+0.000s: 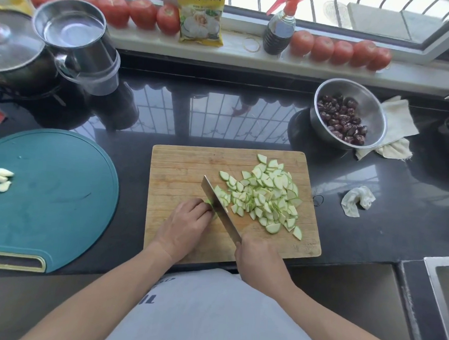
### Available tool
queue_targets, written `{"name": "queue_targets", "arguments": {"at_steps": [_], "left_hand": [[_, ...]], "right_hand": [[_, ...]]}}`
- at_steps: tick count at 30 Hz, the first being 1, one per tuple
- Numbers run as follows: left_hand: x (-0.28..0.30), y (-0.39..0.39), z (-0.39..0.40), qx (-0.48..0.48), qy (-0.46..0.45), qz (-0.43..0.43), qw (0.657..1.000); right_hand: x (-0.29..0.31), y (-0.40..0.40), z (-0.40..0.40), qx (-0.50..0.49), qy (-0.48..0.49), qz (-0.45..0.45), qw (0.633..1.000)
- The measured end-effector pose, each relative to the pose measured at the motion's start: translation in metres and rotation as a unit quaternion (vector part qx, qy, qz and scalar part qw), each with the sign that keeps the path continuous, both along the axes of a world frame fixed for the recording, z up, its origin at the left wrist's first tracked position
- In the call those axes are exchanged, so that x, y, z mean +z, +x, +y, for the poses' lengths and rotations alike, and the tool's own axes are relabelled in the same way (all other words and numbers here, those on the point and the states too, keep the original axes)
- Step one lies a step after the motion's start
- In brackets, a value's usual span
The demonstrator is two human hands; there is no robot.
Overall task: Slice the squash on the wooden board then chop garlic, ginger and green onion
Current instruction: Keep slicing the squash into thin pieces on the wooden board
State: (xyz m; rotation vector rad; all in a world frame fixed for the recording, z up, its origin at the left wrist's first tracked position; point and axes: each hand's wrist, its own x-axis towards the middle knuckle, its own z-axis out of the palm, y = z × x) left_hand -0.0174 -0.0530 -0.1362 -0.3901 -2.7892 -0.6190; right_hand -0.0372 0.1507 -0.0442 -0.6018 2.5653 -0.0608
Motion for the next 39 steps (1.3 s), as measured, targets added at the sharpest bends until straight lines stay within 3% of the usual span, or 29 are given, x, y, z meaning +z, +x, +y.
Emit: {"name": "queue_targets", "arguments": {"at_steps": [10, 19, 32, 39], "left_hand": [[0.004, -0.001, -0.001, -0.007, -0.002, -0.001, 1.0], [0.001, 0.0, -0.001, -0.001, 0.012, -0.002, 1.0], [-0.007, -0.002, 0.0, 0.0, 0.012, 0.007, 1.0], [-0.006, -0.001, -0.001, 0.0, 0.018, 0.024, 1.0]], "right_hand": [[-0.013, -0.023, -0.035, -0.074, -0.07, 0.03, 0.994], [0.009, -0.005, 0.002, -0.021, -0.064, -0.019, 0.998], [-0.013, -0.01, -0.022, -0.024, -0.008, 0.002, 1.0], [-0.002, -0.027, -0.036, -0.069, -0.1, 0.009, 0.993]]}}
